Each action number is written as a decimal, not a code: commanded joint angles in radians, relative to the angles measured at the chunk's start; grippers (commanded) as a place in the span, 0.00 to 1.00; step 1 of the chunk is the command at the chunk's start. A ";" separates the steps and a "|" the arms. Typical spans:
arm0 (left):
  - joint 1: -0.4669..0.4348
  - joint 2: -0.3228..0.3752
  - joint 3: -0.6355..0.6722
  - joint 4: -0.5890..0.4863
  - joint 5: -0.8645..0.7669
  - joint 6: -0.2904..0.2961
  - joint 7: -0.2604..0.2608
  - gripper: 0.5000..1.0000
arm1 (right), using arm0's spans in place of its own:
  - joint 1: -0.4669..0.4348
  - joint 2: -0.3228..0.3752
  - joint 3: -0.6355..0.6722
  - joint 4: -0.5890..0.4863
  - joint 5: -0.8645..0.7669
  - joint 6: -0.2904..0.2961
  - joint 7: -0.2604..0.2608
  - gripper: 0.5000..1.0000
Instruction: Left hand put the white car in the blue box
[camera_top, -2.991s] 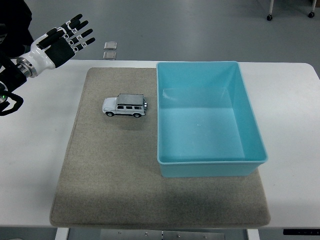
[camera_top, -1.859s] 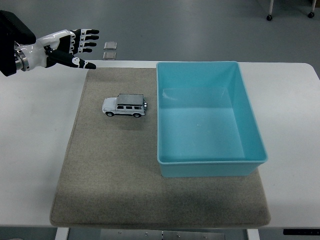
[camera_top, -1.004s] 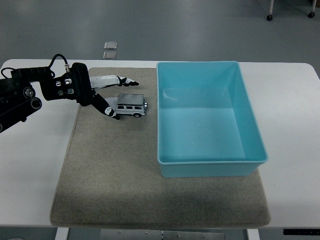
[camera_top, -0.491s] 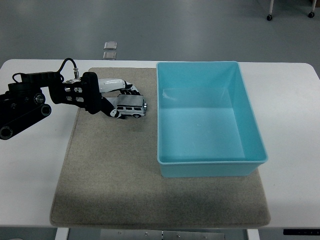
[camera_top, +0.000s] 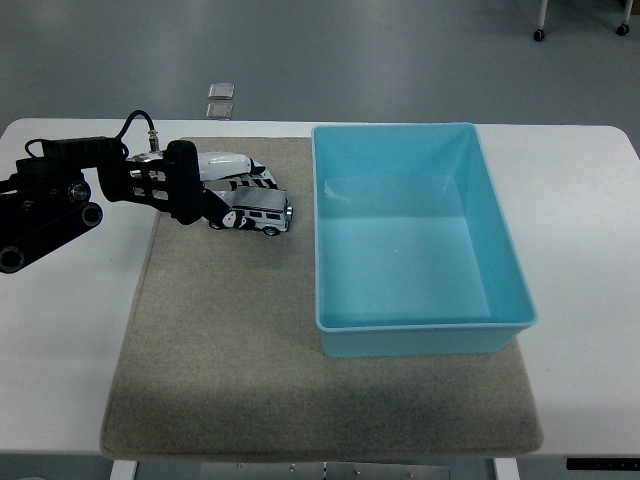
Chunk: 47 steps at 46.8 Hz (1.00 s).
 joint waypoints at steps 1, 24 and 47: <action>-0.021 0.006 -0.001 0.000 -0.002 -0.001 0.000 0.00 | 0.000 0.000 0.000 0.000 0.000 0.000 0.000 0.87; -0.280 0.088 -0.004 -0.015 -0.023 -0.148 -0.005 0.00 | 0.000 0.000 0.000 0.000 0.000 0.000 0.000 0.87; -0.307 -0.236 0.002 0.000 -0.008 -0.161 0.043 0.00 | 0.000 0.000 0.000 0.000 0.000 0.000 0.000 0.87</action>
